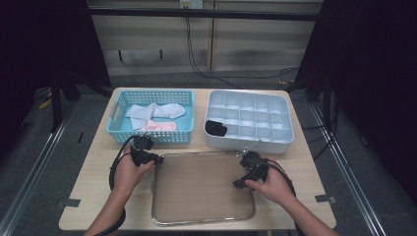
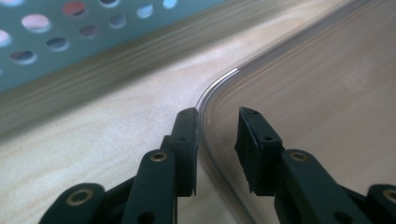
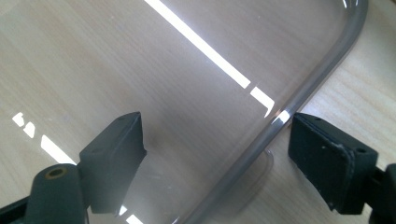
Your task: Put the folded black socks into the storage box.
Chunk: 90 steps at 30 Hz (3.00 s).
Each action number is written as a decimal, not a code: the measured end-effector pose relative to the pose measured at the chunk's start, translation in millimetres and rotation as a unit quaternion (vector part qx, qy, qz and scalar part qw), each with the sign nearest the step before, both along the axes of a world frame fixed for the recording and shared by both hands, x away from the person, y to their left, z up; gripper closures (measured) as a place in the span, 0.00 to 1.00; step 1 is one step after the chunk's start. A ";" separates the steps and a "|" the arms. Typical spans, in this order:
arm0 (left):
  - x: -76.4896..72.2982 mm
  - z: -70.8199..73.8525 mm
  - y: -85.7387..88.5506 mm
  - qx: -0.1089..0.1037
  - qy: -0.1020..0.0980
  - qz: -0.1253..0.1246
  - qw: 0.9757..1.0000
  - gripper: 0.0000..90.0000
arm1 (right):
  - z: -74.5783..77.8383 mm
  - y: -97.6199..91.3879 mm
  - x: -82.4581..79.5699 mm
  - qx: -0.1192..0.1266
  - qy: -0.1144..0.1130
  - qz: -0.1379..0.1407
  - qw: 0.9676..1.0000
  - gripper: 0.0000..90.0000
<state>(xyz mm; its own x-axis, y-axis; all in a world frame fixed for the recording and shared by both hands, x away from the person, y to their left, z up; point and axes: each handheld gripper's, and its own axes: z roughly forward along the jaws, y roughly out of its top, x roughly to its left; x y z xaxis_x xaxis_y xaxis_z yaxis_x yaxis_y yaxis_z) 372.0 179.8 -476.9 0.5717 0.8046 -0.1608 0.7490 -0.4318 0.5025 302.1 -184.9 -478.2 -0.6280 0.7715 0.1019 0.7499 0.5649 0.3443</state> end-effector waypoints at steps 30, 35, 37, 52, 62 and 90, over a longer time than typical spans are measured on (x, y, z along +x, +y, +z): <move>23.4 -2.5 2.6 0.007 -0.033 0.017 0.999 0.76 | -1.5 11.8 3.1 0.006 -0.005 0.009 1.000 0.17; 17.1 3.2 9.2 -0.014 -0.020 0.019 1.000 0.66 | -1.1 8.0 2.6 0.014 -0.007 0.013 1.000 0.22; 12.8 8.5 13.3 -0.014 -0.019 0.013 1.000 0.64 | 0.1 4.5 2.0 0.020 -0.003 0.011 1.000 0.24; -28.2 17.4 49.0 -0.043 -0.005 -0.040 0.998 0.52 | 5.0 -29.1 -7.5 0.019 -0.003 0.009 1.000 0.25; -49.0 12.6 61.8 -0.026 0.003 -0.052 0.998 0.52 | 8.3 -39.0 -13.8 0.015 -0.009 0.009 1.000 0.26; -59.9 5.1 59.2 -0.030 0.031 -0.081 0.996 0.96 | 1.8 -43.1 -18.6 0.021 -0.005 0.012 1.000 0.26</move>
<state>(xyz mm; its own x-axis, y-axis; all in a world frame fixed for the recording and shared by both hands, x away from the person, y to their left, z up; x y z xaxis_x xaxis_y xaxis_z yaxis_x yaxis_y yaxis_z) 312.1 239.0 -471.8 0.6806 0.6905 -0.2449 0.7026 -0.5204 0.4854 283.5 -228.0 -476.4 -0.6470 0.7518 0.1273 0.7331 0.5674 0.3750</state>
